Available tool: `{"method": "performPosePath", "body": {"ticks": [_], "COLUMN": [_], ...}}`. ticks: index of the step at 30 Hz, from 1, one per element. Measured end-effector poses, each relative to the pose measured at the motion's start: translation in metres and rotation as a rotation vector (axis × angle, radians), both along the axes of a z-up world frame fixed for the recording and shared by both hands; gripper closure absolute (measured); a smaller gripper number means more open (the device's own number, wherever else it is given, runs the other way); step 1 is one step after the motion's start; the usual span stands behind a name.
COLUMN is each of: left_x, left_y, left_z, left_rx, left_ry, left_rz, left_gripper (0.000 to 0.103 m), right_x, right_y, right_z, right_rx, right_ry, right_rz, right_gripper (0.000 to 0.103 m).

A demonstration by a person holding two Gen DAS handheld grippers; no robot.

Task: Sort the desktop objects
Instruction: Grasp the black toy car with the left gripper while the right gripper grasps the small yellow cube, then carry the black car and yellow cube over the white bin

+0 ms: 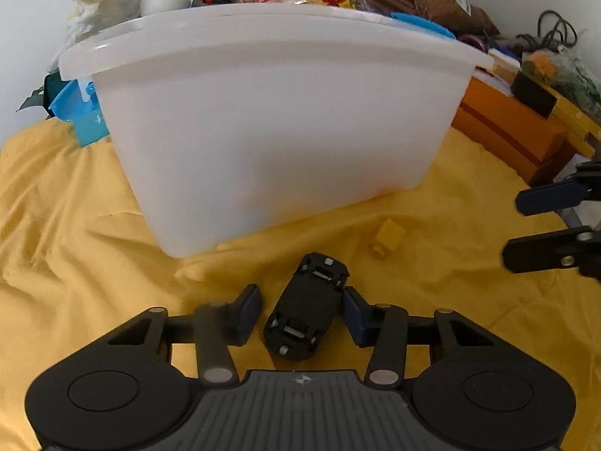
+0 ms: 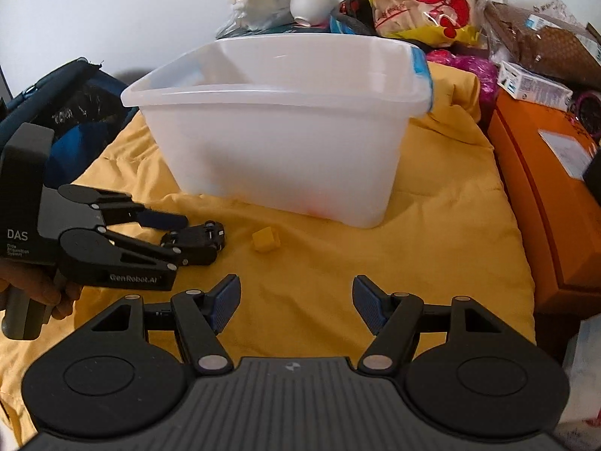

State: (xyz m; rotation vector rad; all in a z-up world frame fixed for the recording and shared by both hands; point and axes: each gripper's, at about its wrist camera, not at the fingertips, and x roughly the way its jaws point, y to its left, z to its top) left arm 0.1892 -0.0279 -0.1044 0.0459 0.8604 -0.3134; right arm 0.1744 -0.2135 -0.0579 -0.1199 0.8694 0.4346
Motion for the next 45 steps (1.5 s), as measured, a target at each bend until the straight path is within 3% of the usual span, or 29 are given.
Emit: {"method": "performPosePath", "body": {"ticks": [2,7,11,16,18,21,28,34,40,45], "left_x": [-0.002,-0.023,-0.043,-0.058,-0.059,-0.06,-0.06,-0.05,-0.007,0.032], "left_y": [0.001,0.012,0.029,0.047,0.048,0.052,0.052,0.055,0.054,0.047], "left_z": [0.002,0.016,0.024,0.034,0.037,0.042,0.073,0.122,0.166,0.195], "left_rx": [-0.008,-0.019,-0.02,-0.057,-0.059,-0.067,-0.087,-0.118,-0.137,-0.11], "left_ry": [-0.005,-0.043,-0.058,-0.055,-0.06,-0.061,-0.098,-0.138,-0.145,-0.153], "left_rz": [-0.01,-0.002,0.033,0.101,0.106,0.122,0.14,0.153,0.16,0.143], "left_gripper": [0.066,0.066,0.066,0.066,0.066,0.066,0.066,0.066,0.066,0.066], "right_x": [0.006,0.021,0.034,0.043,0.045,0.044,0.016,-0.006,0.032,0.069], "right_y": [0.004,0.024,0.042,0.057,0.058,0.057,0.028,0.002,-0.003,0.0], "right_z": [-0.003,-0.013,-0.029,-0.046,-0.049,-0.047,-0.006,0.067,0.121,0.136], "right_rx": [0.003,-0.011,-0.056,-0.078,-0.081,-0.071,0.025,0.142,0.151,0.133], "right_ry": [0.006,-0.008,-0.015,-0.005,0.004,0.001,-0.038,-0.14,-0.16,-0.132], "right_rz": [-0.001,0.029,0.059,0.087,0.09,0.087,0.057,0.05,0.024,0.02], "right_gripper": [0.034,0.034,0.059,0.061,0.076,0.076,0.076,0.076,0.076,0.075]}}
